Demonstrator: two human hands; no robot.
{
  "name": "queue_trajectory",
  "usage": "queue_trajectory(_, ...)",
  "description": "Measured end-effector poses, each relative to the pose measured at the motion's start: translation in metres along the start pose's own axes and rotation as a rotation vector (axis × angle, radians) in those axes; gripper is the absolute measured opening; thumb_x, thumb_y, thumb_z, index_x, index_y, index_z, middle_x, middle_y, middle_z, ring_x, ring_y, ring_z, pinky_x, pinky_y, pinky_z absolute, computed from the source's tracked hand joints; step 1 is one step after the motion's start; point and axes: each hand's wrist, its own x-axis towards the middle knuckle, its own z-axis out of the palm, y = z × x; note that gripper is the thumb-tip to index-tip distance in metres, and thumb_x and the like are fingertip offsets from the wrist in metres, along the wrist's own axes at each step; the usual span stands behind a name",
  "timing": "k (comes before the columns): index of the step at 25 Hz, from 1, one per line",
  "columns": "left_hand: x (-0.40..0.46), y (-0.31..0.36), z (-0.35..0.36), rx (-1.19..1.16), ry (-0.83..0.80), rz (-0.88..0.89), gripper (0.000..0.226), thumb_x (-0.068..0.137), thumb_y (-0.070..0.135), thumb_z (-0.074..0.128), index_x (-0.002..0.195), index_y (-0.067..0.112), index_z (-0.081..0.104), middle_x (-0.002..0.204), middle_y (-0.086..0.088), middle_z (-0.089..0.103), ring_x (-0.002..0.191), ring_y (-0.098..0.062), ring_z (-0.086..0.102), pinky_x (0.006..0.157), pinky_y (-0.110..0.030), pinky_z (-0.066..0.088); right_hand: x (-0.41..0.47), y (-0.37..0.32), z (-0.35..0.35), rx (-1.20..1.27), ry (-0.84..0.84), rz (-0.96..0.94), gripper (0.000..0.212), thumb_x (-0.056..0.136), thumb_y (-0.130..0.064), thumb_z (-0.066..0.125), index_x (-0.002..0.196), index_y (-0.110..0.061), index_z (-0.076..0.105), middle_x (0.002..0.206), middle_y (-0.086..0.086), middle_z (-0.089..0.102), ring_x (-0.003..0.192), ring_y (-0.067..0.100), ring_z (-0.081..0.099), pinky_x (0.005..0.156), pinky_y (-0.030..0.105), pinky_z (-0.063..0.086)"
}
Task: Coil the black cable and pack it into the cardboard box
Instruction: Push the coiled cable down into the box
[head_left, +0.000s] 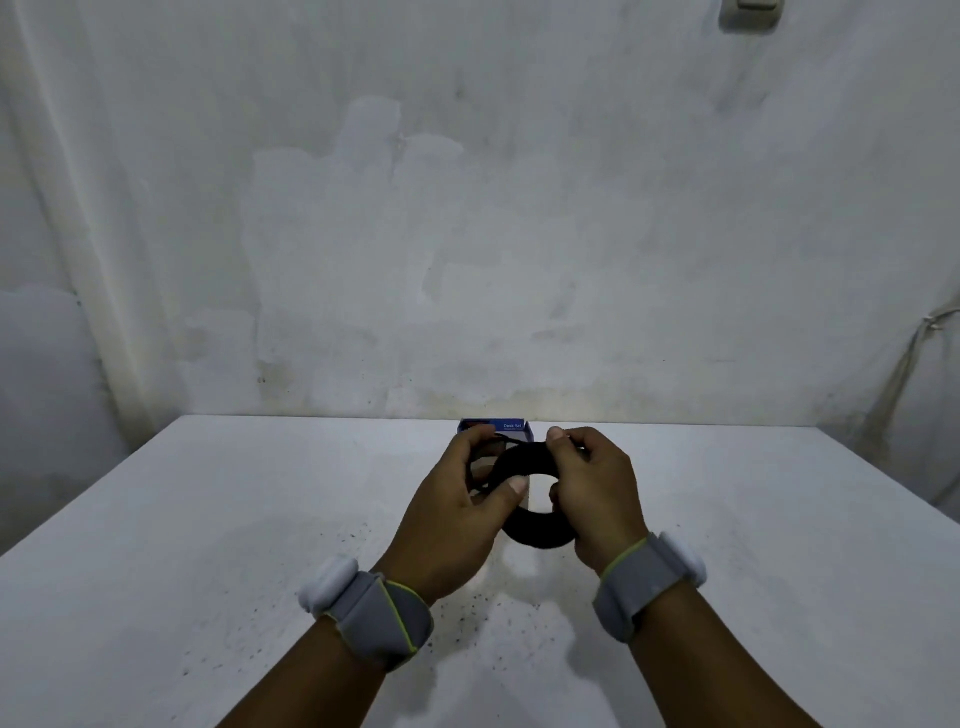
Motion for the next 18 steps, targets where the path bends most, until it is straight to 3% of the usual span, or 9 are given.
queue_trajectory(2,0.006,-0.004,0.000,-0.024,-0.017,0.021,0.053,0.085,0.026,0.069,0.128,0.041,0.043,0.122,0.020,0.060,0.113,0.002,0.056,0.092,-0.024,0.050,0.012,-0.003,0.005,0.049,0.013,0.102,0.020,0.089,-0.033,0.061,0.076,-0.019,0.068,0.075,0.002,0.069,0.049,0.021,0.057,0.062,0.040,0.053)
queue_trajectory(5,0.019,-0.014,-0.002,0.070,-0.146,0.017,0.102,0.065,0.039,0.084,0.145,0.026,0.023,0.142,0.011,0.046,0.128,-0.006,0.045,0.103,-0.029,0.043,0.031,-0.005,0.012,0.104,0.001,0.216,0.020,0.091,-0.028,0.060,0.079,-0.014,0.068,0.075,0.005,0.067,0.044,0.017,0.054,0.055,0.032,0.051)
queue_trajectory(7,0.029,-0.019,-0.003,0.203,-0.180,0.027,0.123,0.055,0.046,0.088,0.148,0.032,0.009,0.151,0.012,0.031,0.136,-0.006,0.032,0.109,-0.025,0.034,0.042,-0.006,0.016,0.124,-0.014,0.257,0.019,0.092,-0.025,0.060,0.079,-0.013,0.068,0.075,0.007,0.065,0.043,0.016,0.054,0.051,0.028,0.048)
queue_trajectory(10,0.045,-0.028,-0.002,0.439,-0.187,0.154,0.119,0.059,0.045,0.086,0.143,0.046,0.003,0.150,0.026,0.016,0.139,-0.003,0.015,0.105,-0.003,0.014,0.059,-0.004,0.023,0.170,-0.032,0.313,0.019,0.092,-0.020,0.060,0.076,-0.012,0.066,0.077,0.010,0.065,0.044,0.017,0.058,0.054,0.030,0.049)
queue_trajectory(11,0.051,-0.032,-0.002,0.484,-0.171,0.183,0.116,0.063,0.041,0.085,0.145,0.039,0.004,0.151,0.022,0.016,0.140,-0.006,0.016,0.103,0.000,0.011,0.064,-0.003,0.026,0.188,-0.037,0.324,0.019,0.092,-0.018,0.060,0.075,-0.012,0.066,0.079,0.012,0.066,0.048,0.020,0.059,0.057,0.032,0.051)
queue_trajectory(14,0.067,-0.042,-0.006,0.573,-0.078,0.246,0.099,0.074,0.035,0.078,0.148,0.015,0.016,0.154,-0.003,0.030,0.138,-0.018,0.031,0.109,-0.015,0.022,0.078,-0.002,0.032,0.151,-0.074,0.343,0.022,0.091,-0.011,0.056,0.070,-0.006,0.063,0.084,0.019,0.065,0.070,0.033,0.063,0.068,0.044,0.054)
queue_trajectory(16,0.075,-0.047,-0.008,0.612,-0.043,0.264,0.090,0.078,0.037,0.074,0.147,0.012,0.022,0.151,-0.007,0.036,0.135,-0.020,0.036,0.107,-0.019,0.026,0.084,-0.001,0.033,0.087,-0.118,0.349,0.020,0.089,-0.004,0.051,0.070,-0.004,0.059,0.083,0.021,0.060,0.076,0.040,0.061,0.066,0.045,0.050)
queue_trajectory(18,0.081,-0.052,-0.010,0.629,-0.019,0.264,0.083,0.080,0.037,0.071,0.145,0.012,0.026,0.149,-0.006,0.039,0.132,-0.020,0.039,0.103,-0.015,0.024,0.089,0.000,0.034,-0.033,-0.172,0.344,0.019,0.090,-0.005,0.047,0.073,-0.009,0.053,0.084,0.020,0.052,0.072,0.036,0.051,0.068,0.041,0.043)
